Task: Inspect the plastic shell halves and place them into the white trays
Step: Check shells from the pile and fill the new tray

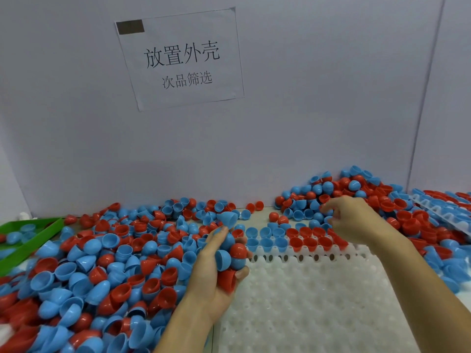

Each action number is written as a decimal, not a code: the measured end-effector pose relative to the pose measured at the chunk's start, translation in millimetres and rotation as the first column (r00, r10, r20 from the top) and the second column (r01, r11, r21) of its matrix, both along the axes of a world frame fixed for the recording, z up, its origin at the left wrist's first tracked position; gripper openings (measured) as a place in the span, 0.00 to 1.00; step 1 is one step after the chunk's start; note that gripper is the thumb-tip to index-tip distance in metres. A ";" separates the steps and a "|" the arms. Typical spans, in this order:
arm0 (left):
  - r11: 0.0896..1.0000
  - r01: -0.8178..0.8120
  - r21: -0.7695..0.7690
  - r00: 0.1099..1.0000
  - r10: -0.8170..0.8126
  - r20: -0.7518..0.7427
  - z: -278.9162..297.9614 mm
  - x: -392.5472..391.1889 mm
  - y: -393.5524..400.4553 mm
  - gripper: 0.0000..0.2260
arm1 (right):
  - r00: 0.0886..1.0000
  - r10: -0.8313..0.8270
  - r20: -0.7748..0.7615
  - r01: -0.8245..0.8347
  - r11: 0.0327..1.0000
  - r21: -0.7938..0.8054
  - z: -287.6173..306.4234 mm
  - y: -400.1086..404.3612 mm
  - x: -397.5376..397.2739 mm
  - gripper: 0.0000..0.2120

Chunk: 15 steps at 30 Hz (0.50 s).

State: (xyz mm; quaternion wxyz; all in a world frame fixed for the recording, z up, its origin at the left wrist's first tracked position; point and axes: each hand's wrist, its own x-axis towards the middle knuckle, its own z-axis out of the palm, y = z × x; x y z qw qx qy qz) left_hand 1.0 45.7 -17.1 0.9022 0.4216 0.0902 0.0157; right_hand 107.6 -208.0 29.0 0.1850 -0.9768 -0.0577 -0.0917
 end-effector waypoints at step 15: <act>0.977 0.122 0.172 0.992 -0.125 0.009 3.0 -5.2 -3.4 0.23 | 0.820 0.513 0.253 -0.534 0.845 0.018 16.6 105.6 -48.7 0.09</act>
